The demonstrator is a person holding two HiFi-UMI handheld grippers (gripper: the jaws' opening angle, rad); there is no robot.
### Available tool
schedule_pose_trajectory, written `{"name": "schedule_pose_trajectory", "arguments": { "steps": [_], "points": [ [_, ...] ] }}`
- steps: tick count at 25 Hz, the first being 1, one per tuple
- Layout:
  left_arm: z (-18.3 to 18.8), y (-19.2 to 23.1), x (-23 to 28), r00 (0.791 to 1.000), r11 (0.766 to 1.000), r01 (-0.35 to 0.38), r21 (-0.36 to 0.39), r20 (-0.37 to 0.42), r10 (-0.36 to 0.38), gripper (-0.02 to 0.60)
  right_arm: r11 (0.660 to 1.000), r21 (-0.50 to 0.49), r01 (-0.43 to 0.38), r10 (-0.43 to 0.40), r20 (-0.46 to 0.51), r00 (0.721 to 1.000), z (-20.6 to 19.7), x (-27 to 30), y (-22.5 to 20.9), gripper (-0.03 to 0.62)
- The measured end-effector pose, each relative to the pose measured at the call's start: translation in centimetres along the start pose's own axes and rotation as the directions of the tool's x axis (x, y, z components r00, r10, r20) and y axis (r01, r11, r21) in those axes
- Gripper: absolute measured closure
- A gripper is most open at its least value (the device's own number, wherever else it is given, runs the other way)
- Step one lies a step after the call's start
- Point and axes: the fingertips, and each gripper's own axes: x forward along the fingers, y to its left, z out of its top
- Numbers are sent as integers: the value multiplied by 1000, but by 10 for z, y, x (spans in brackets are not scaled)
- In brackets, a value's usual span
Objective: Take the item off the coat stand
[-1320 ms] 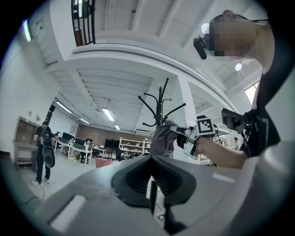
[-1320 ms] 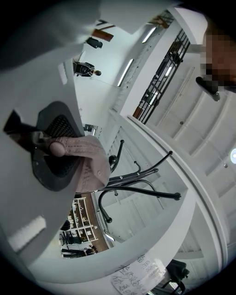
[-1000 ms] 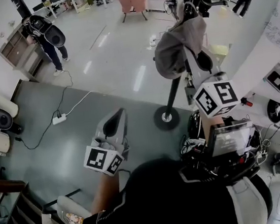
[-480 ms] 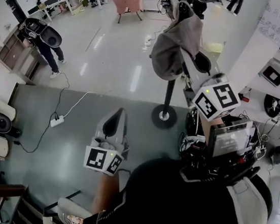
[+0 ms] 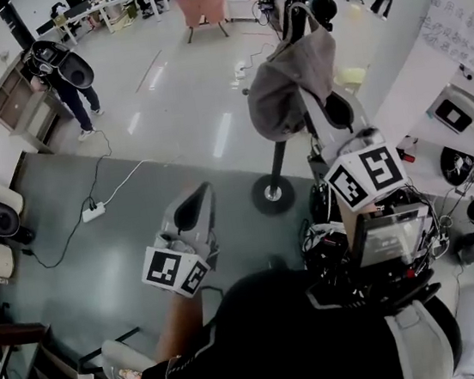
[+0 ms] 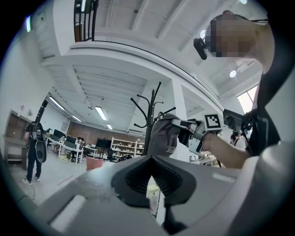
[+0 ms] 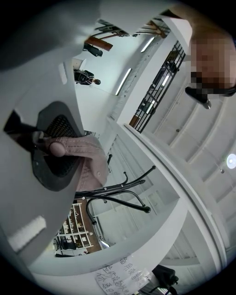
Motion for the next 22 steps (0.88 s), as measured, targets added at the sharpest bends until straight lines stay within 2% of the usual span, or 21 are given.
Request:
{"name": "schedule_pose_trajectory", "arguments": {
  "steps": [11, 22],
  "points": [
    [-4, -24, 2, 997, 997, 73, -11, -10, -73, 563, 999, -7, 48, -48, -19, 999, 6, -40, 0, 548],
    [-4, -38, 7, 991, 991, 136, -12, -11, -136, 563, 995, 2, 101, -101, -72, 992, -11, -67, 7, 546]
  ]
}}
